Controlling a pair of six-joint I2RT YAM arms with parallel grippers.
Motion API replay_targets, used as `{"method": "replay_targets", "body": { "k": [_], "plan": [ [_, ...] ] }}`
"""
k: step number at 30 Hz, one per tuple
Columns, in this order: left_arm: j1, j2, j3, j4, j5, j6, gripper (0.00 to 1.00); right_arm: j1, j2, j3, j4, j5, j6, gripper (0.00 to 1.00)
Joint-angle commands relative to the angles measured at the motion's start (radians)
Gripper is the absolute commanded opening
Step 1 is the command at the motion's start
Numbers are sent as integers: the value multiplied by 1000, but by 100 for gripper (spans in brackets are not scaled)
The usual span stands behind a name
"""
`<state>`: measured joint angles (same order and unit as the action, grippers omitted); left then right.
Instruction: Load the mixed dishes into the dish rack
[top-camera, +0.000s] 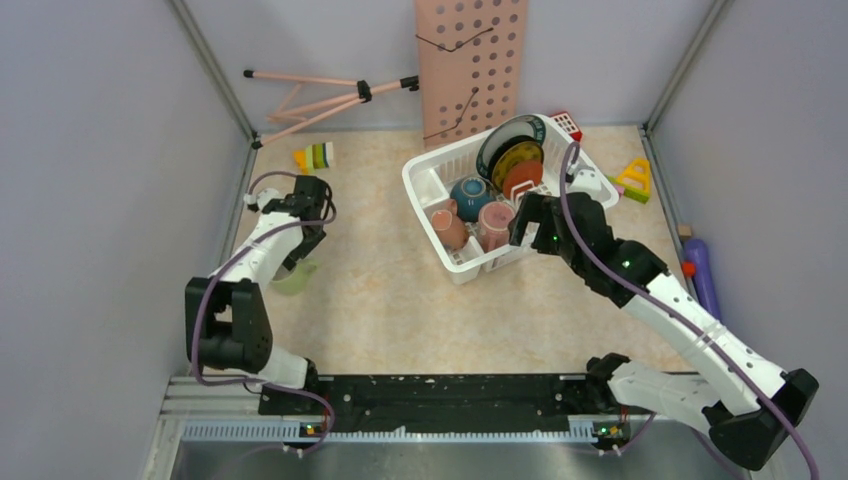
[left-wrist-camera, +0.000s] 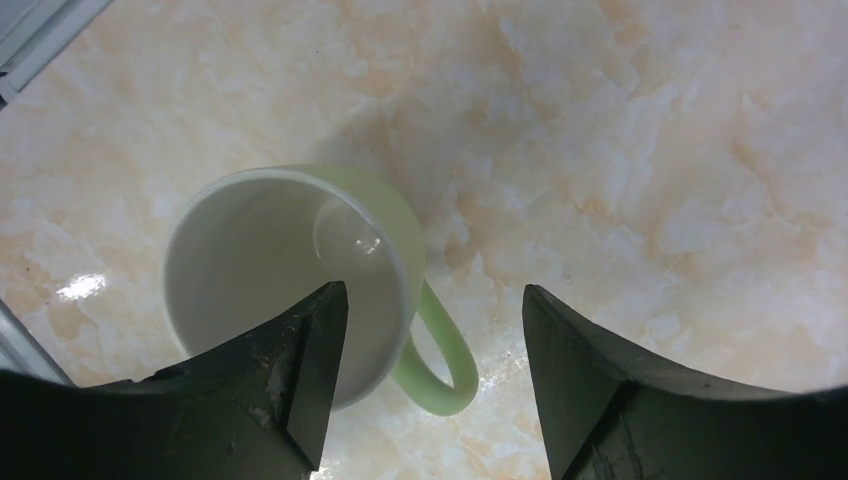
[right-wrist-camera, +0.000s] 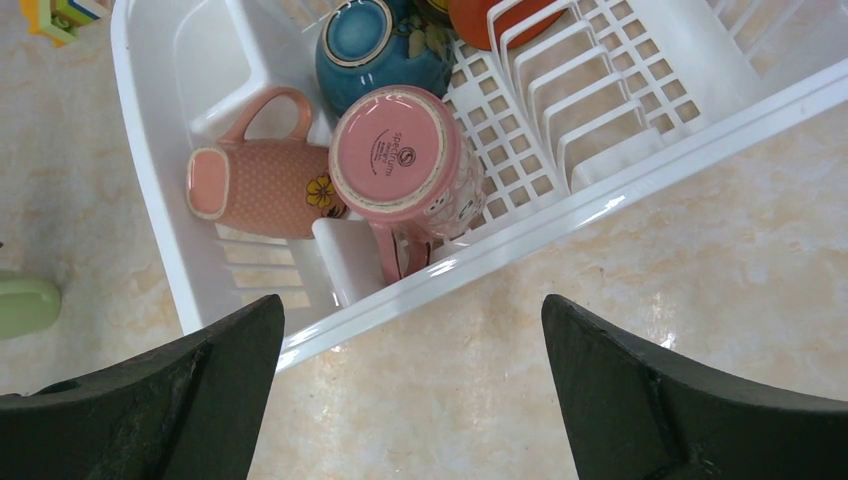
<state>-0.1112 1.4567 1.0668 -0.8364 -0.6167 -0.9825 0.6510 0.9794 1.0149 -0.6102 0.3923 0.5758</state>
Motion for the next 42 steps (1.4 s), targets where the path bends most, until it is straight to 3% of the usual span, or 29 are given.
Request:
{"method": "replay_targets", "body": {
  "k": [1,10,13,14,20,27,33,42],
  "plan": [
    [13,61,8,78,36,45,68,-7,-37,1,16,2,-6,98],
    [54,95,-40,89,34,-30,42,-7,-55,-10,11,3,-2,98],
    [59,97,-35,67,7,-52,4,-7,-65,-17,16,6,-4,98],
    [59,96,-29,56,-4,-56,0,-7,-67,-19,18,5,-6,98],
    [58,2,-18,72,60,-16,0,-7,-107,-48,83,-92,-74,98],
    [56,-170,11,179,488,177,0,-7,-135,-63,162,-212,-124,98],
    [56,-401,-118,479,811,274,0,-7,-54,-7,132,-302,-105,98],
    [47,-578,-294,930,1076,183,0,-8,3,37,166,-475,-38,98]
  ]
}}
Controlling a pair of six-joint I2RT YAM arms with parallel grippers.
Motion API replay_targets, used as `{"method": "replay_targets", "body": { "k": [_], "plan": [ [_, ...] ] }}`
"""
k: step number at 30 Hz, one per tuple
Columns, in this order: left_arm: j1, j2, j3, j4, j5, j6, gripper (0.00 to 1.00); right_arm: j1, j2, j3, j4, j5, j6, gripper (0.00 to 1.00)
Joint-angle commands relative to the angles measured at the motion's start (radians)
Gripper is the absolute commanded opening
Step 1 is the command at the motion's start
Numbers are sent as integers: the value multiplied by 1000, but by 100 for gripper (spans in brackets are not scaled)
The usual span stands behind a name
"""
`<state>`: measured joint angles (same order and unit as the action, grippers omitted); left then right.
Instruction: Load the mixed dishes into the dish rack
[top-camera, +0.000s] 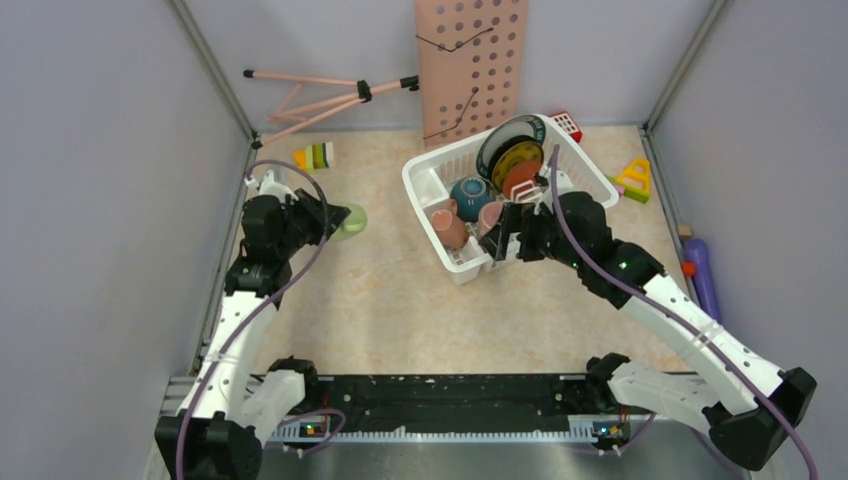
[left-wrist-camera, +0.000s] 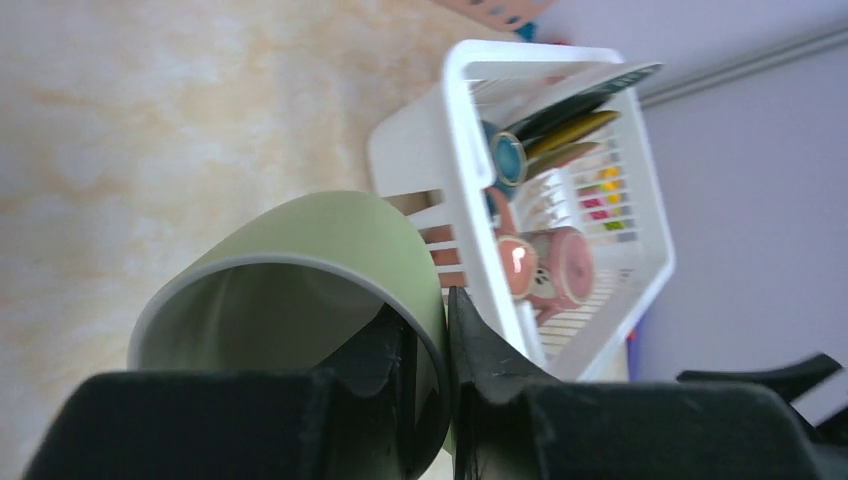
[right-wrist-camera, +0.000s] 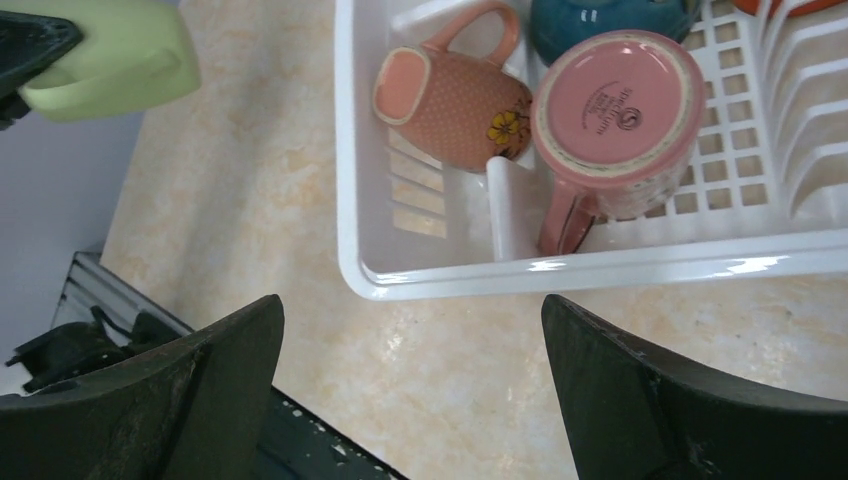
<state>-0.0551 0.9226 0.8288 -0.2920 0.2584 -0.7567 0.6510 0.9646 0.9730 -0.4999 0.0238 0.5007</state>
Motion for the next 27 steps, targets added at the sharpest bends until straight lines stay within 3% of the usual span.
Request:
{"method": "replay_targets", "body": {
  "k": [1,6,14,22,27],
  "plan": [
    [-16,-55,-79,450,212,-61,0,-9,25,83,60,-126,46,98],
    [-85,-118,-178,692,188,-75,0,-46,37,95,114,-258,146,97],
    [-236,-105,-222,951,199,58,0,-162,118,56,271,-528,445,99],
    [-324,50,-247,1390,353,-49,0,-169,178,-2,431,-591,760,99],
    [-404,139,-187,1409,485,104,0,-171,181,31,409,-590,844,99]
  ]
}}
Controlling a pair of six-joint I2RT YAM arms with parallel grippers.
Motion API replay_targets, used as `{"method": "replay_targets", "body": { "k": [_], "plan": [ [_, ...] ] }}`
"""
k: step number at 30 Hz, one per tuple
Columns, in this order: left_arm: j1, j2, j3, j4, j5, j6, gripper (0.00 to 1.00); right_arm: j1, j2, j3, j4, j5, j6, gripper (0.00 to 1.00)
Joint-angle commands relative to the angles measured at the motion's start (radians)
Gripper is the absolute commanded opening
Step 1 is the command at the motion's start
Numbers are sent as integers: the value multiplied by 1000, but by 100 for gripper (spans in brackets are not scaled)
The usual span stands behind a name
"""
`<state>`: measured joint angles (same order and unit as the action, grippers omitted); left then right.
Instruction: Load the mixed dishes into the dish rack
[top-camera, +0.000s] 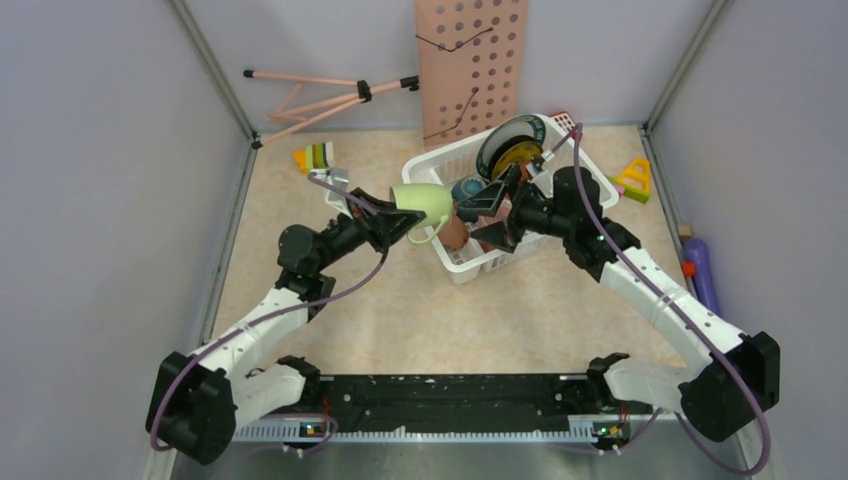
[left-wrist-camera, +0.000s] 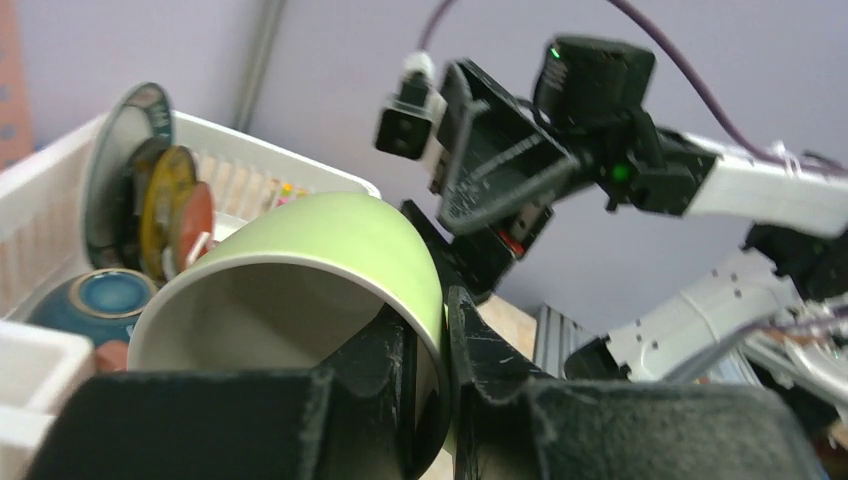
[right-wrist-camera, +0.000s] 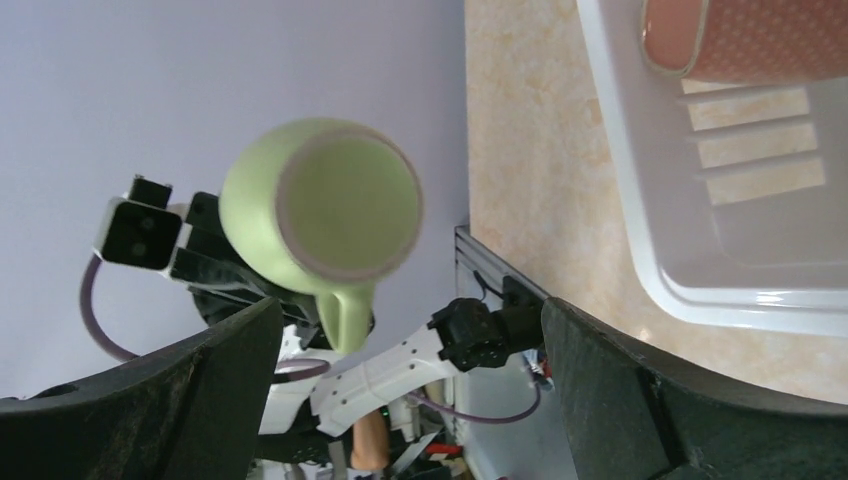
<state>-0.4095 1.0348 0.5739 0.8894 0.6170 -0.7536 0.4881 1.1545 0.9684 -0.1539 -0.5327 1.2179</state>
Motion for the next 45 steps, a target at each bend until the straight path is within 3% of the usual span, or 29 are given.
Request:
{"method": "replay_targets", "body": {
  "k": [1,6,22,25,28,29,31,33,36,40,42,45],
  "plan": [
    [-62,40,79,221,133,119,0,-7,-8,30,85,-46,146,99],
    [-106,93,112,247,110,120,0,-14,-14,-39,240,-64,252,99],
    [-162,330,167,649,102,-159,0,-19,20,-59,354,-126,289,98],
    [-166,354,179,657,104,-156,0,-19,17,-64,360,-129,293,81],
    [-168,349,182,591,100,-117,0,-26,9,-69,364,-128,290,52],
    [-168,344,181,560,98,-100,3,-36,8,-69,361,-129,286,42],
    [-168,328,175,506,89,-69,23,-61,4,-67,355,-134,274,28],
    [-168,312,173,444,90,-33,37,-91,0,-56,328,-137,249,23],
    [-168,284,167,325,71,43,60,-135,-5,-22,236,-116,171,18],
    [-168,246,157,184,-22,129,77,-183,-12,29,74,-32,52,16],
    [-167,236,163,119,-81,161,90,-206,-18,33,30,21,16,16],
    [-168,222,174,9,-168,201,94,-233,-17,67,-58,99,-59,16]
  ]
}}
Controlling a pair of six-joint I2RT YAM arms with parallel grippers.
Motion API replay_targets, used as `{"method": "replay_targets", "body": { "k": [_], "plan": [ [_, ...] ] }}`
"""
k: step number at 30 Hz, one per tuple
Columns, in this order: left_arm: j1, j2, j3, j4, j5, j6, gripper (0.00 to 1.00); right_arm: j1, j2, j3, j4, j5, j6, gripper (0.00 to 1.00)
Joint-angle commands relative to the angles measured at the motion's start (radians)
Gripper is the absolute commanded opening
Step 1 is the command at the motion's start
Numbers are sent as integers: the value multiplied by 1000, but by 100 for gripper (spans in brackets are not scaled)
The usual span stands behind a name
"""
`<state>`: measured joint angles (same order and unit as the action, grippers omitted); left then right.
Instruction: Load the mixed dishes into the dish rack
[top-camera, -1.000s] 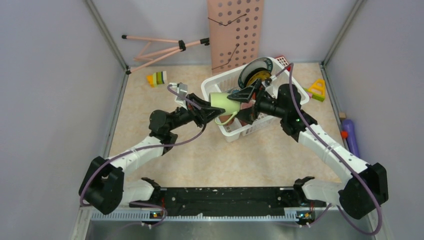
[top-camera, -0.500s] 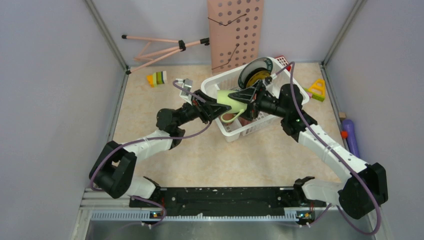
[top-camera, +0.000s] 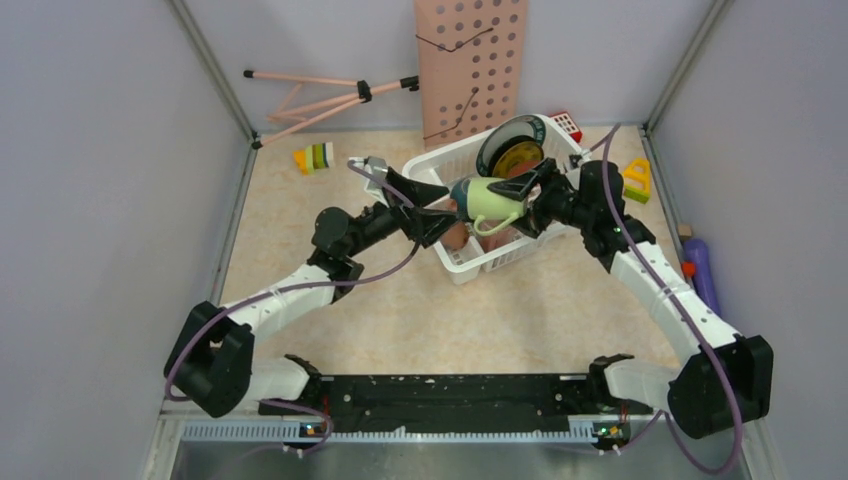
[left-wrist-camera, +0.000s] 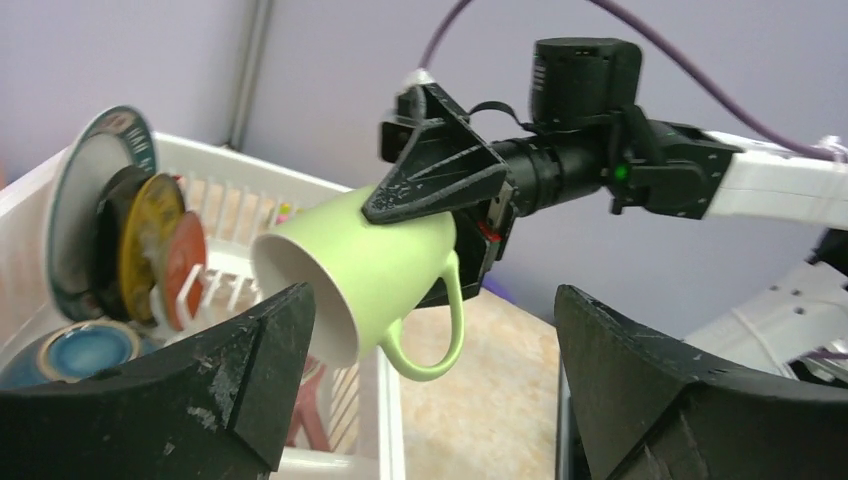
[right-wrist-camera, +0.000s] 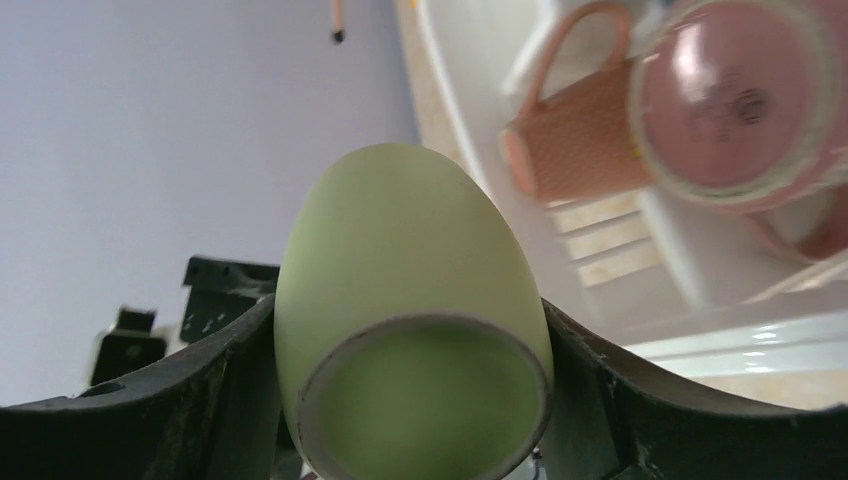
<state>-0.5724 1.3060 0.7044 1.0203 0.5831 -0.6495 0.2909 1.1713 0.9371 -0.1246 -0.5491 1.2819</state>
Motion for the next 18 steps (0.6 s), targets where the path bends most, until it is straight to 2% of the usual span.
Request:
{"method": "replay_targets", "body": {
  "k": [1,4,11,14,16,18],
  "plan": [
    [-5,-56,42,-152,-161,113,94,-40,-31,117,-125,147,-150,16],
    [-3,-82,21,-192,-230,153,95,-51,-26,170,-228,250,-219,16],
    [-4,-132,21,-331,-358,212,96,-55,8,252,-296,371,-344,16],
    [-2,-151,28,-386,-406,250,96,-55,54,309,-287,372,-512,7],
    [-3,-156,39,-429,-442,266,96,-56,102,385,-359,461,-622,0],
    [-1,-158,53,-469,-469,274,96,-56,148,447,-426,573,-691,0]
  ]
}}
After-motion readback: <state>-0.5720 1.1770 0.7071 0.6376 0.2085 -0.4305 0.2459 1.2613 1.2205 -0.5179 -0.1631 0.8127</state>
